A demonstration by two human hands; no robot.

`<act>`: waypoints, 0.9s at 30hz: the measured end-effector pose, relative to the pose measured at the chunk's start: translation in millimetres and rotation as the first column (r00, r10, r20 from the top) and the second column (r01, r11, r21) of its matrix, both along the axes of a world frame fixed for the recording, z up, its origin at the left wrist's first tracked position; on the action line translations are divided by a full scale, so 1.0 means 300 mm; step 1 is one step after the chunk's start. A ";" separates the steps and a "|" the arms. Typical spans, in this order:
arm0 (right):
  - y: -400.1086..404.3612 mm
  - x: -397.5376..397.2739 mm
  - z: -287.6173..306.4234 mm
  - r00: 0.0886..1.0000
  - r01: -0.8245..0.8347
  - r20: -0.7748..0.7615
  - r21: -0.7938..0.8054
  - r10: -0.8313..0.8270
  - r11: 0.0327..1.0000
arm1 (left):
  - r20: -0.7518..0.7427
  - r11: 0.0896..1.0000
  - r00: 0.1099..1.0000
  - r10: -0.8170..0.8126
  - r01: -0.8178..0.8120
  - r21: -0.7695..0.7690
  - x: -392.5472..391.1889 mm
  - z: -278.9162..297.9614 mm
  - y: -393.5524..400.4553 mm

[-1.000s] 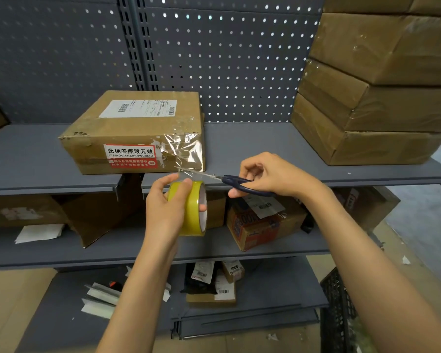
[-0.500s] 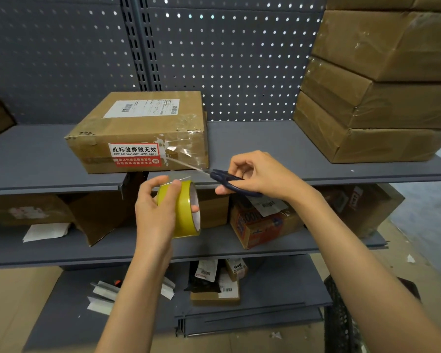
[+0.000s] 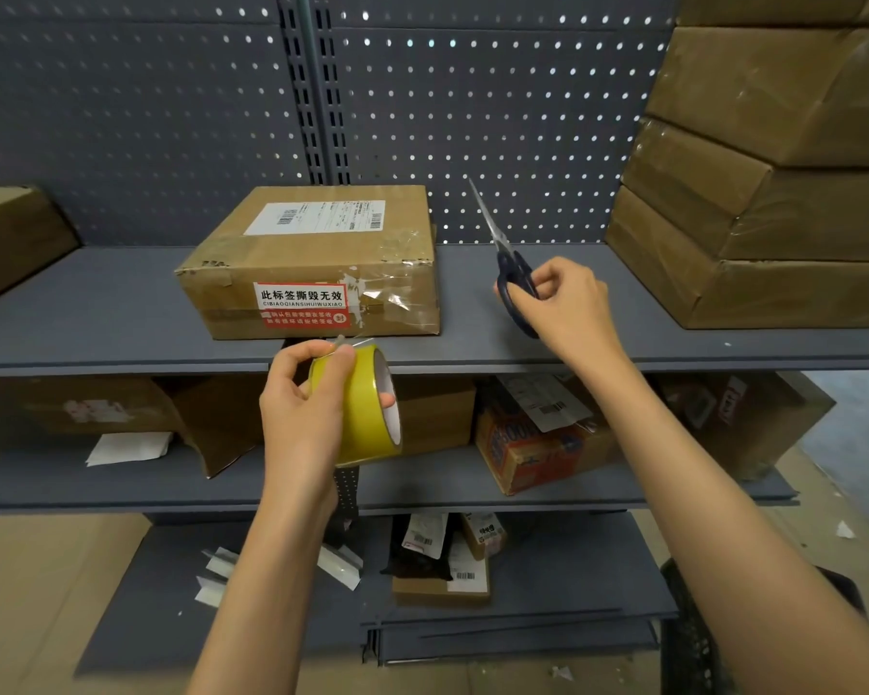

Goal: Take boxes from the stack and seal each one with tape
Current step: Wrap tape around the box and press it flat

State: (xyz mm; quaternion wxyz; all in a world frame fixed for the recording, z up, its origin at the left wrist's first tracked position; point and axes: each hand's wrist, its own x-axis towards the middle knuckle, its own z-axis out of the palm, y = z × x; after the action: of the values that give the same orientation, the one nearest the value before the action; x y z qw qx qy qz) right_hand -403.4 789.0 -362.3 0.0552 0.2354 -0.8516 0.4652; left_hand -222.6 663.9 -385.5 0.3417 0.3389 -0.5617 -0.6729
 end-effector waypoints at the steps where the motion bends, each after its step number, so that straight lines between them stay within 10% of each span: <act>1: 0.005 -0.009 -0.008 1.000 0.010 0.013 0.039 -0.011 0.999 | 0.000 1.000 1.000 -0.004 0.004 -0.005 -0.001 0.001 0.000; 27: -0.053 -0.024 -0.067 0.985 0.115 -0.173 0.552 -0.021 0.826 | 0.093 0.990 0.995 -0.043 0.055 -0.127 0.017 0.102 0.035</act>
State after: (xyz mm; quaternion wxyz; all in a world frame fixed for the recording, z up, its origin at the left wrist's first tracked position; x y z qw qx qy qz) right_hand -410.5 773.2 -382.4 0.0682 0.2470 -0.9510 0.1727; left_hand -217.5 674.5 -354.9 0.3207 0.3322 -0.6270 -0.6274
